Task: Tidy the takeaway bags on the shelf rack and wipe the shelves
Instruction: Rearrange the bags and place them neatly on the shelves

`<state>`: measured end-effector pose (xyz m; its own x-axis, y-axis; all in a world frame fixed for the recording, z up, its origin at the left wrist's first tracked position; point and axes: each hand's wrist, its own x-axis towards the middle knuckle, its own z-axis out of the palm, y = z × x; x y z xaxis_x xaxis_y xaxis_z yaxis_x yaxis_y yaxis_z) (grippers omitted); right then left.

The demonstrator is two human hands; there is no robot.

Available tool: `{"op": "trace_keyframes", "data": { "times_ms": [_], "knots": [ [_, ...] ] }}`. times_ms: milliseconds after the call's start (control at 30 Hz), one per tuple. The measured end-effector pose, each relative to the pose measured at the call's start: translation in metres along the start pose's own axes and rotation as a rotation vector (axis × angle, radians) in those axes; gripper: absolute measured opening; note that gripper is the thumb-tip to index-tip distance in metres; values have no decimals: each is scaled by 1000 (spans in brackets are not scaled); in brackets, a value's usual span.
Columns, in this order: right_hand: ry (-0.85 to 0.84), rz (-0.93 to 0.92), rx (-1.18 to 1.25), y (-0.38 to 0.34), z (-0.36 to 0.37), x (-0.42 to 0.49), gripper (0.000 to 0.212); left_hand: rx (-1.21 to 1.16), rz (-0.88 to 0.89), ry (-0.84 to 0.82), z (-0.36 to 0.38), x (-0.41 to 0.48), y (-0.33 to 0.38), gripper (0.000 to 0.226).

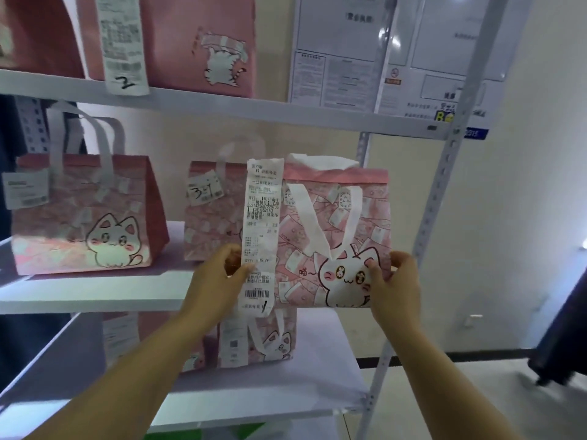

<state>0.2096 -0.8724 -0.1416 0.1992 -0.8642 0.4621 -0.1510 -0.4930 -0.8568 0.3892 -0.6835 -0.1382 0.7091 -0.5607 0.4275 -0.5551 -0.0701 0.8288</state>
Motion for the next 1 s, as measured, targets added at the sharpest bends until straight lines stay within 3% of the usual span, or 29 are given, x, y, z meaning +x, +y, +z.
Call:
{"op": "trace_keyframes", "data": {
  "times_ms": [333,700,1000],
  "knots": [
    [226,-40,-98,6,-20,46,24,-47,35,-132,70,73,6,13],
    [264,-50,-168,14,6,93,31,39,70,-161,110,147,-11,14],
    [178,70,-191,29,42,128,29,219,92,-179,117,177,-30,18]
  ]
}}
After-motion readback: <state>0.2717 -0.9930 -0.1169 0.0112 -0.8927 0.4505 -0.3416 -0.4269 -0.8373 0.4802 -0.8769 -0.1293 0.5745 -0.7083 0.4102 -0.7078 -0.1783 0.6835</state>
